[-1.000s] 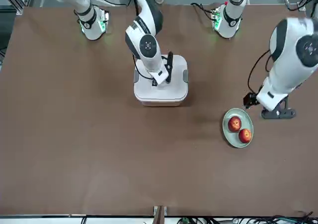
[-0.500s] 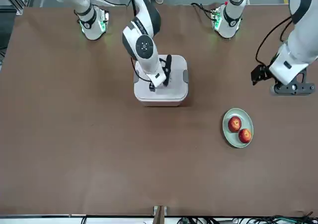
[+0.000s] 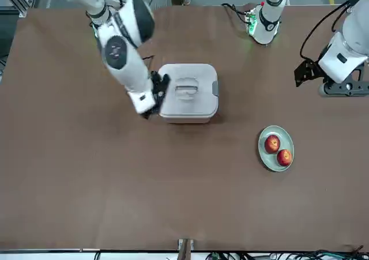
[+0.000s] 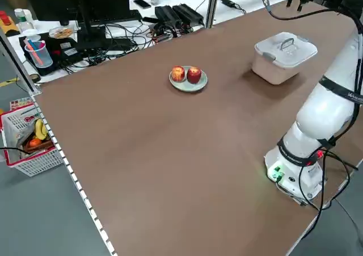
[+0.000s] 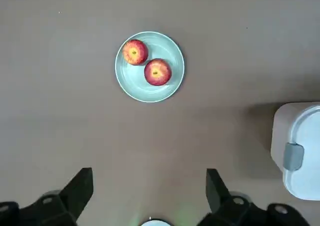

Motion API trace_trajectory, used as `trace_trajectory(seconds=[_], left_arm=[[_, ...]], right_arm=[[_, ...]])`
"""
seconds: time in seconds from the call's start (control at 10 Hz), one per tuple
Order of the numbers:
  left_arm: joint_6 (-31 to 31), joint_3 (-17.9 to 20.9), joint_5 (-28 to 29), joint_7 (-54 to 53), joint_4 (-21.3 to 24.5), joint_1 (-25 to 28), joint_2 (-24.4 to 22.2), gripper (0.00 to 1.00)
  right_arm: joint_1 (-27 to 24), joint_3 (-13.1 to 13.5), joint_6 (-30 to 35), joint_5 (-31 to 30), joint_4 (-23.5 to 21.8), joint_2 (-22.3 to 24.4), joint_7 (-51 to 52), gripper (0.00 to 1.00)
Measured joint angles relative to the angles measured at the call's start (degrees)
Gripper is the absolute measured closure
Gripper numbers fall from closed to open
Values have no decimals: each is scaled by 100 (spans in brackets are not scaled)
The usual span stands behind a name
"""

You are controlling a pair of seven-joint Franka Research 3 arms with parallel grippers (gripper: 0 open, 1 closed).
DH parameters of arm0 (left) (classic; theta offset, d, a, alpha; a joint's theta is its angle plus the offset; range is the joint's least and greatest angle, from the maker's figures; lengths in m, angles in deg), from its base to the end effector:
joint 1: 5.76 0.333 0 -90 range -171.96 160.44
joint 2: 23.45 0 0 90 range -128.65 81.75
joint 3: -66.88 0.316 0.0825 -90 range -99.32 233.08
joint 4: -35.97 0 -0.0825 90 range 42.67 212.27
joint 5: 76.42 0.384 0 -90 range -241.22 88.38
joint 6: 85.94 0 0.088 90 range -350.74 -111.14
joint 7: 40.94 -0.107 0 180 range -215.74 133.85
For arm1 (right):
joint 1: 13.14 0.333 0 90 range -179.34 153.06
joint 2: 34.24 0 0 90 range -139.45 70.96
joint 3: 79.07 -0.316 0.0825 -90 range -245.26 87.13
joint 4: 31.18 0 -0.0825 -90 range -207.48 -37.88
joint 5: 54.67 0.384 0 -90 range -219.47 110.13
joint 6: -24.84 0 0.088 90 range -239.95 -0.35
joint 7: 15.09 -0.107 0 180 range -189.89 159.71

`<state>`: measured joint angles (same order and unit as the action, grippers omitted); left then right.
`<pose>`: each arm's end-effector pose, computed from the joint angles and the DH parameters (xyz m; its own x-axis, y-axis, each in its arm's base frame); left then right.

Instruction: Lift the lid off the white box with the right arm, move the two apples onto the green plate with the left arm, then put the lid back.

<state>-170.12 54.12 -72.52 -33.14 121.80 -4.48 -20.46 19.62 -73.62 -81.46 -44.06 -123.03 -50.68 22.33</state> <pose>0.5508 -0.1003 0.6218 0.9958 -0.0576 -0.0710 -0.0624 -0.9958 -0.0668 0.5624 0.3133 0.4622 0.4759 0.8774 0.0611 0.8744 -0.4645 -0.1401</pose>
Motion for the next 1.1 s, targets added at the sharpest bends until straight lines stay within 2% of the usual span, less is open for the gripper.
trace_trajectory(seconds=[0.2, 0.5, 0.7, 0.9, 1.1], left_arm=[[-89, 4, -78, 0, -9, 16, 2, 0], [-652, 33, -78, 0, 78, 37, 60, 0], [-834, 40, -78, 0, 91, 42, 173, 0], [-883, 46, -78, 0, 90, 48, 249, 0], [-1003, 70, -62, -12, 93, 101, 352, 0]], right_arm=[[-948, 23, -5, -416, -34, 74, 9, 0], [-2464, 46, -470, -704, -68, 66, 64, 0], [-3161, 69, -522, -746, -54, 125, -13, 0], [-3364, 198, -26, -789, -2, 427, -983, 0], [-3215, 248, 646, -965, 40, 962, -2211, 0]])
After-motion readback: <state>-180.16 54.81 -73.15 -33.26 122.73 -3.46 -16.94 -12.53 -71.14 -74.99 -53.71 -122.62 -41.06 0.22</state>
